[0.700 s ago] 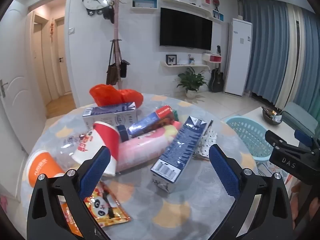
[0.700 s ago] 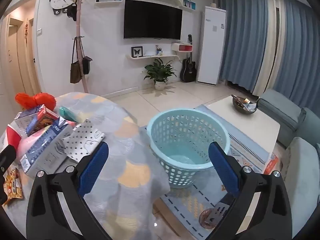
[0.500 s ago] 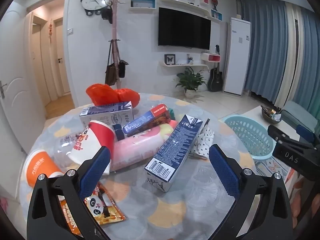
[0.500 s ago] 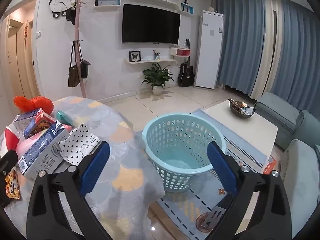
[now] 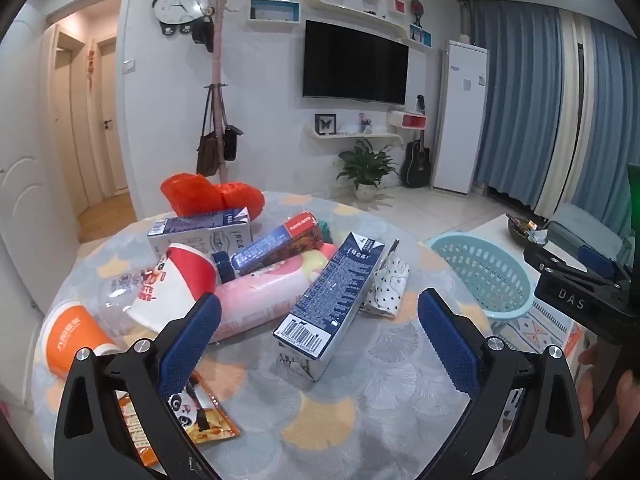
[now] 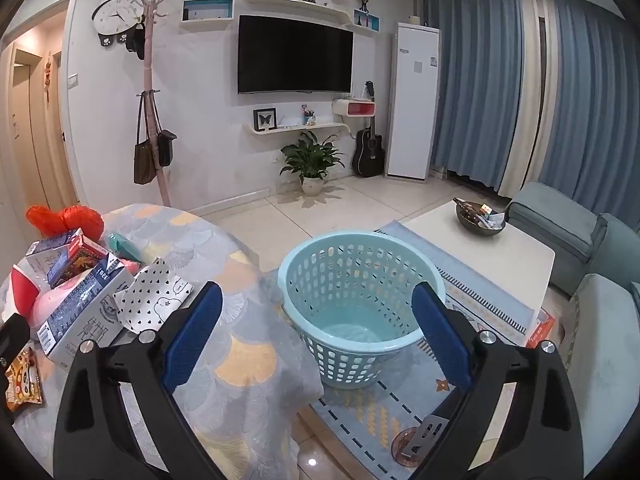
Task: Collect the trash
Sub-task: 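Move both tools toward the cluttered table, then grasp the orange soymilk cup with left tool while right tool grasps blue milk carton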
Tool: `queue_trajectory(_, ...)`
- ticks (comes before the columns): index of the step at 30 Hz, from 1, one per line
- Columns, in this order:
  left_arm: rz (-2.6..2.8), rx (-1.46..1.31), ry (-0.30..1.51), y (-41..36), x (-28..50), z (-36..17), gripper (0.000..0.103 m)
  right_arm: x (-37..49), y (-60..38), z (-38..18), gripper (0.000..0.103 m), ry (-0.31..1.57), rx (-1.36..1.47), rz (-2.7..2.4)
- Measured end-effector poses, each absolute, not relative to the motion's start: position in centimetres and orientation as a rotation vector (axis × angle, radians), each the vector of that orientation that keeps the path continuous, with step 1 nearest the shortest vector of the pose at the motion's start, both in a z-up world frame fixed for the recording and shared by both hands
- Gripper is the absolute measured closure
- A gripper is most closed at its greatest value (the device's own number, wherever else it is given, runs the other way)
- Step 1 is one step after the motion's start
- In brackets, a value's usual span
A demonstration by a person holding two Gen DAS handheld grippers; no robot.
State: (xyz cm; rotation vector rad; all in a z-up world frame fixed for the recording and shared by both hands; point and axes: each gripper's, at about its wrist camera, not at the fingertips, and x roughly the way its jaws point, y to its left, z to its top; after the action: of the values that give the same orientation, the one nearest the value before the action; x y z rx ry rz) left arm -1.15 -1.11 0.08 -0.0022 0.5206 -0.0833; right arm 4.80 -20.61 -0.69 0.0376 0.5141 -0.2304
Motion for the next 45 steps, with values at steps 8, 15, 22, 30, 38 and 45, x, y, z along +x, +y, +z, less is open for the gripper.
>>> queue_trajectory(8, -0.084, -0.019, 0.516, -0.4, -1.3, 0.6, 0.007, 4.6, -20.5, -0.4, 0.012, 0.508, 0.039, -0.225)
queue_trajectory(15, -0.079, -0.031, 0.513, 0.1, -1.3, 0.6, 0.007, 4.4, -20.4, -0.3, 0.012, 0.507, 0.039, -0.222)
queue_trajectory(22, -0.064, -0.050, 0.501, 1.0, -1.7, 1.0, 0.007, 4.5, -20.2, -0.3, 0.016, 0.509, 0.040, -0.217)
queue_trajectory(30, -0.044, -0.063, 0.497, 1.8, -1.9, 1.2, 0.007, 4.4, -19.9, -0.4, 0.016, 0.510, 0.042, -0.214)
queue_trajectory(38, -0.003, -0.084, 0.494, 3.4, -2.3, 1.4, 0.007, 4.3, -19.8, -0.1, 0.016, 0.510, 0.052, -0.194)
queue_trajectory(45, 0.081, -0.136, 0.493, 7.0, -3.4, 1.9, 0.007, 4.0, -18.4, 0.5, 0.016, 0.495, 0.053, -0.148)
